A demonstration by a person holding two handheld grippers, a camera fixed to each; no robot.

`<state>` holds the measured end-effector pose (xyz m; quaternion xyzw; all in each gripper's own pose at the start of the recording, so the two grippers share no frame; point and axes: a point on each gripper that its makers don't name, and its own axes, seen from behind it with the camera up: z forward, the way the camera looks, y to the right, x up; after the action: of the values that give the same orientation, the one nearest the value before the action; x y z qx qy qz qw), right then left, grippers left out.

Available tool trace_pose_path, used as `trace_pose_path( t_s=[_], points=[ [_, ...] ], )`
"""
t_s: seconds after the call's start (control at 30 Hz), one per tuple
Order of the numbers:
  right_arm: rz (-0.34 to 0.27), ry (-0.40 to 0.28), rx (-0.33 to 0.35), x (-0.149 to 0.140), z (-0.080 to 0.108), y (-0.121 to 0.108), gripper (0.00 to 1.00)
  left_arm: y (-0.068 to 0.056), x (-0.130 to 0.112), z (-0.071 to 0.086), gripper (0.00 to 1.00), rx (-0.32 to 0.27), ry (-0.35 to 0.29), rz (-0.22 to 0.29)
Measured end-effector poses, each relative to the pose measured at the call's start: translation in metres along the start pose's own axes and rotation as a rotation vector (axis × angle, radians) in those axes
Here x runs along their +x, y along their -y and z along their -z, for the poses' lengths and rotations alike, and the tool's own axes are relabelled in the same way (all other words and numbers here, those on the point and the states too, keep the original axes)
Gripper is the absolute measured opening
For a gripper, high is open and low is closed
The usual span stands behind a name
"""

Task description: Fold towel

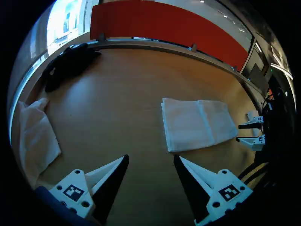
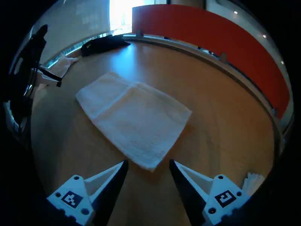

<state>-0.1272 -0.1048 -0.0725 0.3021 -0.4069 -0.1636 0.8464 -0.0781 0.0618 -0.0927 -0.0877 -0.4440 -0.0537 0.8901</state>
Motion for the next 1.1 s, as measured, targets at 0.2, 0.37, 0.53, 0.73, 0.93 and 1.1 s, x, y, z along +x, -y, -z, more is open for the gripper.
trace_pose_path(
  t_s=[0.2,0.37,0.53,0.73,0.93,1.1],
  points=[
    [0.016,0.029,0.022,-0.004,-0.002,-0.001,0.59,0.002,-0.006,0.005,0.88,0.006,0.004,0.013],
    [0.029,0.052,0.038,-0.009,-0.003,-0.004,0.46,0.005,-0.011,0.01,0.88,0.013,0.008,0.019],
    [0.041,0.067,0.061,-0.011,-0.003,-0.003,0.27,0.006,-0.018,0.015,0.88,0.016,0.014,0.029],
    [0.051,0.069,0.07,-0.009,-0.004,-0.002,0.09,0.006,-0.025,0.018,0.88,0.019,0.023,0.039],
    [0.062,0.065,0.066,-0.006,-0.002,-0.003,0.05,0.005,-0.026,0.021,0.88,0.018,0.021,0.044],
    [0.076,0.049,0.053,0.007,0.001,-0.004,0.04,0.007,-0.025,0.023,0.88,0.023,0.014,0.046]
  ],
)
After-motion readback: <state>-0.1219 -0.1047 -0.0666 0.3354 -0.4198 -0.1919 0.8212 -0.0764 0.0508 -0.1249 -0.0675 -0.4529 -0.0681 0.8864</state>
